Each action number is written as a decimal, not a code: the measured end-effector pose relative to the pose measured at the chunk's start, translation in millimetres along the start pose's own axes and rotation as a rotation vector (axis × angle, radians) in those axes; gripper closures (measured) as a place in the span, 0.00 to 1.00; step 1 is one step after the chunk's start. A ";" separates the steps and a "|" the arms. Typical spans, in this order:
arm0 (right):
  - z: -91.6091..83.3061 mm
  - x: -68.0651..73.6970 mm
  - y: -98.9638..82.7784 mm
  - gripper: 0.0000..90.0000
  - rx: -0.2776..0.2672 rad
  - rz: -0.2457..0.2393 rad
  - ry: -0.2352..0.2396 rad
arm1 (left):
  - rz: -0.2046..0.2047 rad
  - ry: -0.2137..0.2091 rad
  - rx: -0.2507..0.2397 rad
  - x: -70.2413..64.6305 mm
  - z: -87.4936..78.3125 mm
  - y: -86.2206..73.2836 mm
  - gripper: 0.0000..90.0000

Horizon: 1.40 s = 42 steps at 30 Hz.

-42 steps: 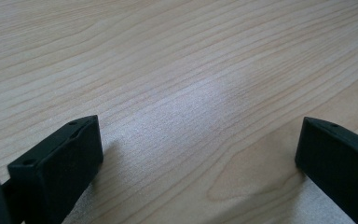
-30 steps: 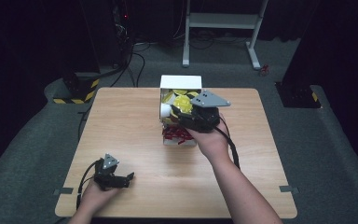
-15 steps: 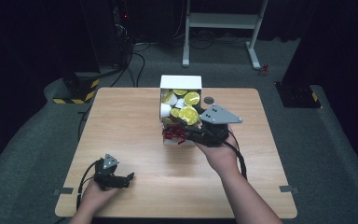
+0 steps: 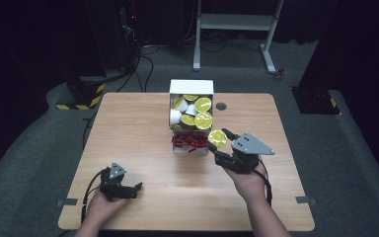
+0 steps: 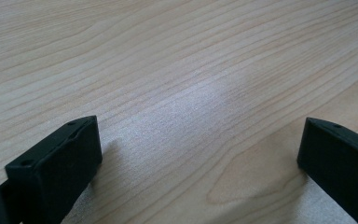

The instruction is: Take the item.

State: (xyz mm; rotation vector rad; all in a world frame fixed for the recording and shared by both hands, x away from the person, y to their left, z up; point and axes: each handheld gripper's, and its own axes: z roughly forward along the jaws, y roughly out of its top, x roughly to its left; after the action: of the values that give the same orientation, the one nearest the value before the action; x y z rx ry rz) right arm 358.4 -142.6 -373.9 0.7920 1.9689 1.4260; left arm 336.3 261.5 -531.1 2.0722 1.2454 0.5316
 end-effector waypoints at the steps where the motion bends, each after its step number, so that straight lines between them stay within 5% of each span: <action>1: -1.1 -1.3 -6.0 0.43 0.001 0.008 -0.004 | -0.001 -0.001 0.000 0.0 0.0 0.0 0.00; 7: 3.4 -5.8 -26.7 0.43 0.084 -0.034 -0.009 | 0.000 -0.001 -0.002 0.2 0.2 0.0 0.00; 27: 14.3 -30.1 -41.3 0.43 0.137 -0.023 -0.060 | -0.010 0.006 -0.001 0.0 0.5 0.4 0.00; 42: 22.0 -68.3 -58.4 0.43 0.176 0.072 -0.112 | -0.018 0.014 -0.003 0.1 0.4 0.0 0.00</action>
State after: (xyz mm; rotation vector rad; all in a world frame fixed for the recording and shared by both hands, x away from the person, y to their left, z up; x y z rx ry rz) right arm 412.1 -194.7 -428.4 1.0080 2.0161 1.2316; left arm 336.6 261.4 -531.3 2.0559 1.2693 0.5397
